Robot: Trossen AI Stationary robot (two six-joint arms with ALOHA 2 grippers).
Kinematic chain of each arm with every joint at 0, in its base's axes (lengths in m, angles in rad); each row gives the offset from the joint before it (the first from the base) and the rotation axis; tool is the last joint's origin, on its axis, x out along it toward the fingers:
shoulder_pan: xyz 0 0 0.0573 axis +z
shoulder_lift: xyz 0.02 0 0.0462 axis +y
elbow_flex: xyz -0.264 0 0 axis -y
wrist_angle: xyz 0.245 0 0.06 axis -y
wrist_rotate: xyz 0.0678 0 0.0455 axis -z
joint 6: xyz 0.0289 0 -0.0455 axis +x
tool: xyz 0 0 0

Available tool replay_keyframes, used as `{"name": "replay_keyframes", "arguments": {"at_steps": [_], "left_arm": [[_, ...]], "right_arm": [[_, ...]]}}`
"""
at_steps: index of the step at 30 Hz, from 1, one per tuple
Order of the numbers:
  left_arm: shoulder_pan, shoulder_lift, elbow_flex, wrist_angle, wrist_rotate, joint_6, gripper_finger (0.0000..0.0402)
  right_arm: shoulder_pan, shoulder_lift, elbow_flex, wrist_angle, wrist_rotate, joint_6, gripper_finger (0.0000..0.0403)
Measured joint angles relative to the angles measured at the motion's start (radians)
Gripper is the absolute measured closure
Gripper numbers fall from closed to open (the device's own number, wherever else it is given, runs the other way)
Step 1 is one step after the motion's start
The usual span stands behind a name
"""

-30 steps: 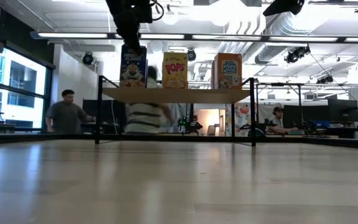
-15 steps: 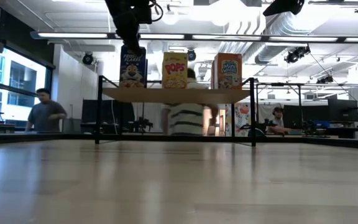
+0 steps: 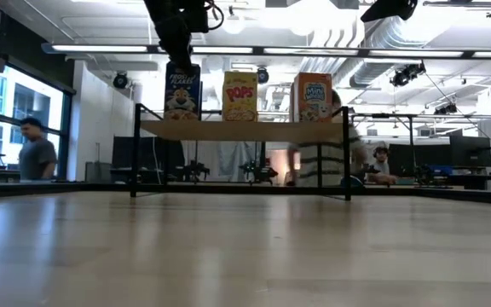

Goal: Stack cereal on shelf
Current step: Put the right blue cereal box and aligned with the other blue cereal box on the shelf

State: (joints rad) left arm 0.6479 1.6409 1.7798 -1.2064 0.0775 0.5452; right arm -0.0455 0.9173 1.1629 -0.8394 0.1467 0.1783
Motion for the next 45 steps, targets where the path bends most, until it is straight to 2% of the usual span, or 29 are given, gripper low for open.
{"name": "replay_keyframes", "arguments": {"at_steps": [28,45], "left_arm": [[0.006,0.024,0.000,0.009,0.004,-0.009,0.0239],[0.006,0.026,0.000,0.007,-0.037,-0.001,0.0190]], "right_arm": [[0.000,0.000,0.000,0.000,0.000,0.000,0.0128],[0.000,0.000,0.000,0.000,0.000,0.000,0.0128]]}}
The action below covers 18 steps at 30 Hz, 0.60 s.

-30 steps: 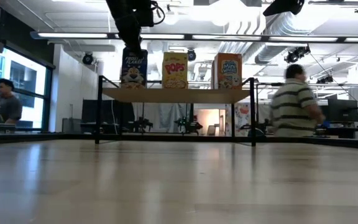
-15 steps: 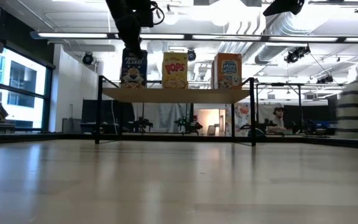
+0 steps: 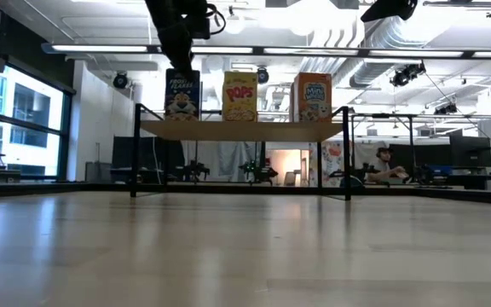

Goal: Stack cereal on shelf
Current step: Put the right blue cereal box and aligned with the other blue cereal box on the shelf

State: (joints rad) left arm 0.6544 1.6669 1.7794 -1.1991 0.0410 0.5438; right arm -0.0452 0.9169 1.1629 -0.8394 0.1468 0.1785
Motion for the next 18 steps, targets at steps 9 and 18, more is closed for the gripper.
{"name": "replay_keyframes", "arguments": {"at_steps": [9,18], "left_arm": [[0.000,-0.003,0.000,0.018,-0.020,-0.009,0.0183],[0.000,-0.032,0.001,0.023,-0.026,-0.017,0.0170]], "right_arm": [[0.000,0.000,0.000,0.000,0.000,0.000,0.0128],[0.000,0.000,0.000,0.000,0.000,0.000,0.0128]]}}
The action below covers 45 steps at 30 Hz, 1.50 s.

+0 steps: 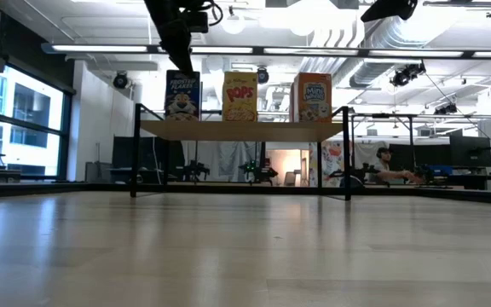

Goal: Stack cereal on shelf
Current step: Put the right blue cereal box and aligned with the other blue cereal box on the shelf, then put the yellow cereal box and aligned with the other yellow cereal boxes on the shelf

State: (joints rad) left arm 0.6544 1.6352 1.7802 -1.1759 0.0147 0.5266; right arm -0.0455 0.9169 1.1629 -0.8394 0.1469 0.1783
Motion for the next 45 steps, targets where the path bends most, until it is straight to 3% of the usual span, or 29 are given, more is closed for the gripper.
{"name": "replay_keyframes", "arguments": {"at_steps": [7,17,26,45], "left_arm": [[0.000,-0.027,0.000,0.000,-0.001,-0.002,0.0135],[-0.031,-0.080,0.000,0.000,-0.005,-0.011,0.0132],[-0.075,-0.133,0.000,-0.030,-0.034,-0.128,0.0132],[-0.374,-0.182,0.000,-0.200,-0.074,-0.489,0.0133]], "right_arm": [[0.000,0.000,0.000,0.000,0.000,0.000,0.0128],[0.000,0.000,0.000,0.000,0.000,0.000,0.0128],[0.000,0.000,0.000,0.000,0.000,0.000,0.0128],[0.000,0.000,0.000,0.000,0.000,0.000,0.0127]]}}
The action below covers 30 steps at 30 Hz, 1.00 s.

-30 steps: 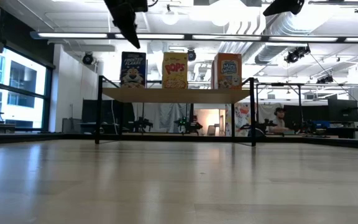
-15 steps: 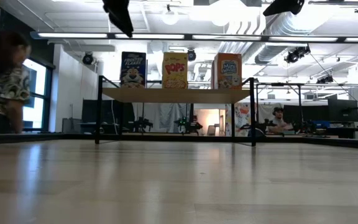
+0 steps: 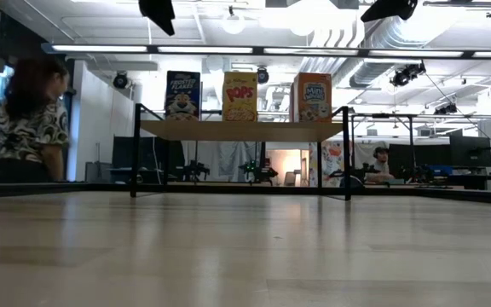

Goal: Stack cereal on shelf
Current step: Put the yellow cereal box and aligned with the other yellow cereal boxes on the shelf

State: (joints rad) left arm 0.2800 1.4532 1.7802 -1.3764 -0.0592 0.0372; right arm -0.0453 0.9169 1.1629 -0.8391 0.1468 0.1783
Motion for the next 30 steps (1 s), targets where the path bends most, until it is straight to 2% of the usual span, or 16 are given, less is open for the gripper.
{"name": "replay_keyframes", "arguments": {"at_steps": [7,11,14,22,30], "left_arm": [[-0.094,0.000,0.000,-0.006,-0.004,-0.076,0.0133],[-0.138,0.000,0.000,-0.038,-0.005,-0.136,0.0133],[-0.170,0.000,0.000,-0.045,-0.006,-0.171,0.0133],[-0.227,0.000,0.000,-0.041,-0.015,-0.205,0.0133],[-0.253,0.000,0.000,-0.041,-0.044,-0.272,0.0133]], "right_arm": [[0.000,0.000,0.000,-0.001,-0.001,-0.002,0.0128],[0.000,-0.005,0.000,-0.089,-0.010,-0.192,0.0127],[0.000,-0.007,0.000,-0.110,-0.009,-0.263,0.0127],[0.000,-0.006,0.000,-0.112,-0.007,-0.235,0.0127],[0.000,-0.006,0.000,-0.105,-0.001,-0.289,0.0127]]}}
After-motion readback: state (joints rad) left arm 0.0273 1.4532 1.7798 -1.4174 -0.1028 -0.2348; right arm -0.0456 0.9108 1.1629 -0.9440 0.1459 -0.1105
